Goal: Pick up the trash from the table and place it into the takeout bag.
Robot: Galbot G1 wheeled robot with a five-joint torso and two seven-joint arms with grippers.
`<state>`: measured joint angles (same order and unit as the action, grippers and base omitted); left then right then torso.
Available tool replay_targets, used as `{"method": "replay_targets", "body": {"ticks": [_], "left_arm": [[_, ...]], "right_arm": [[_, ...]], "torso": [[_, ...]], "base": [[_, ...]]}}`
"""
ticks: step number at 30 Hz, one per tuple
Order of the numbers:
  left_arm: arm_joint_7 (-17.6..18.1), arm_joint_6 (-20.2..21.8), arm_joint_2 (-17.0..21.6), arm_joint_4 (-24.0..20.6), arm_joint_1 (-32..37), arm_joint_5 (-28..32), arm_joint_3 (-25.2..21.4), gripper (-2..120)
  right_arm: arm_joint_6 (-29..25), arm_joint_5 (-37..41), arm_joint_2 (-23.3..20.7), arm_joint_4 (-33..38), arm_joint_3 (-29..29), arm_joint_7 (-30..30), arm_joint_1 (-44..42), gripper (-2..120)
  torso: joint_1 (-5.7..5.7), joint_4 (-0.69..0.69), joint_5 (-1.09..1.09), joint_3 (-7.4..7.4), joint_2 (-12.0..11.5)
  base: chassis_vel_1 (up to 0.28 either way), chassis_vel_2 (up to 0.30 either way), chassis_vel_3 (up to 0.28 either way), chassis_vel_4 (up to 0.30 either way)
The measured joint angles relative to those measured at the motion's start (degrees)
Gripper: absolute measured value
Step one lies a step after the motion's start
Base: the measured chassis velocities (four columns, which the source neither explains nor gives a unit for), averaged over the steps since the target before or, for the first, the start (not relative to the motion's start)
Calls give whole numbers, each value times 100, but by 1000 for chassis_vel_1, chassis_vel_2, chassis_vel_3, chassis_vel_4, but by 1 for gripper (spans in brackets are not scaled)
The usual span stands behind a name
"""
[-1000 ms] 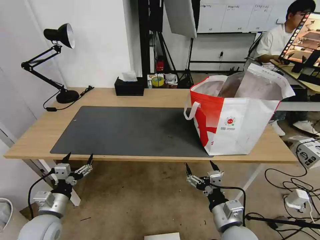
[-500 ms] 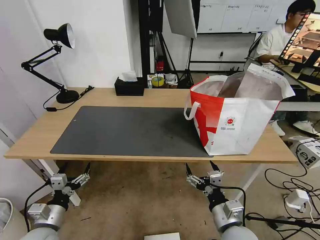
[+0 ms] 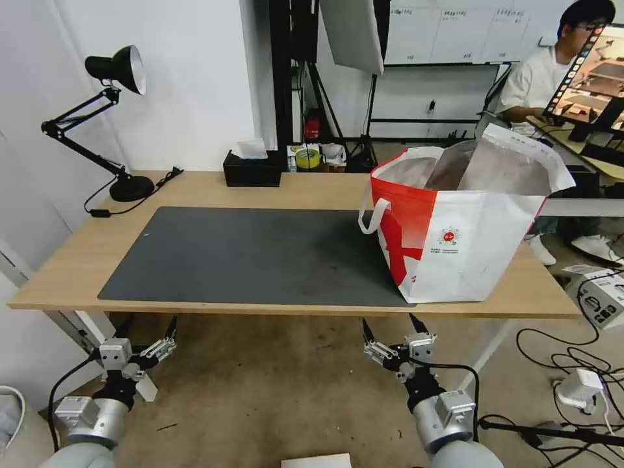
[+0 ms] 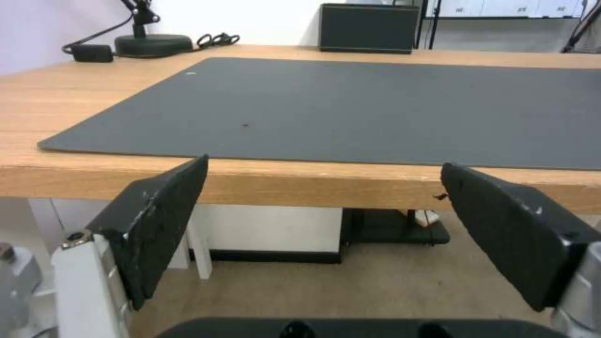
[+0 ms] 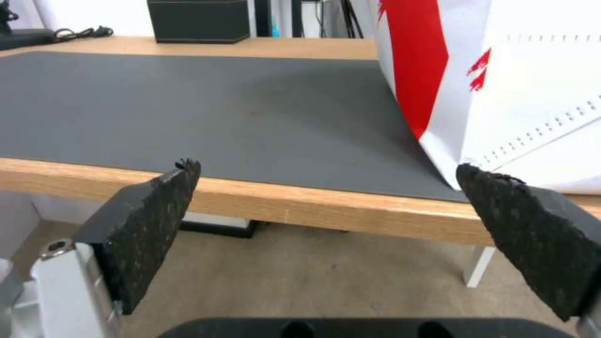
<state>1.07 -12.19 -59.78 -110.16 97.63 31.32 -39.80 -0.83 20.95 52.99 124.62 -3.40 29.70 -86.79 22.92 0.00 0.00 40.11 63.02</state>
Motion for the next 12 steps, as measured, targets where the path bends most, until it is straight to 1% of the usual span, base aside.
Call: {"method": "replay_targets", "body": {"ticks": [12], "left_arm": [[-1,0,2,3,-2,0,3,100]], "right_arm": [[0,0,0,0,0,0,0,100]], "torso": [[0,0,0,0,0]], "base": [[0,0,0,0]]}}
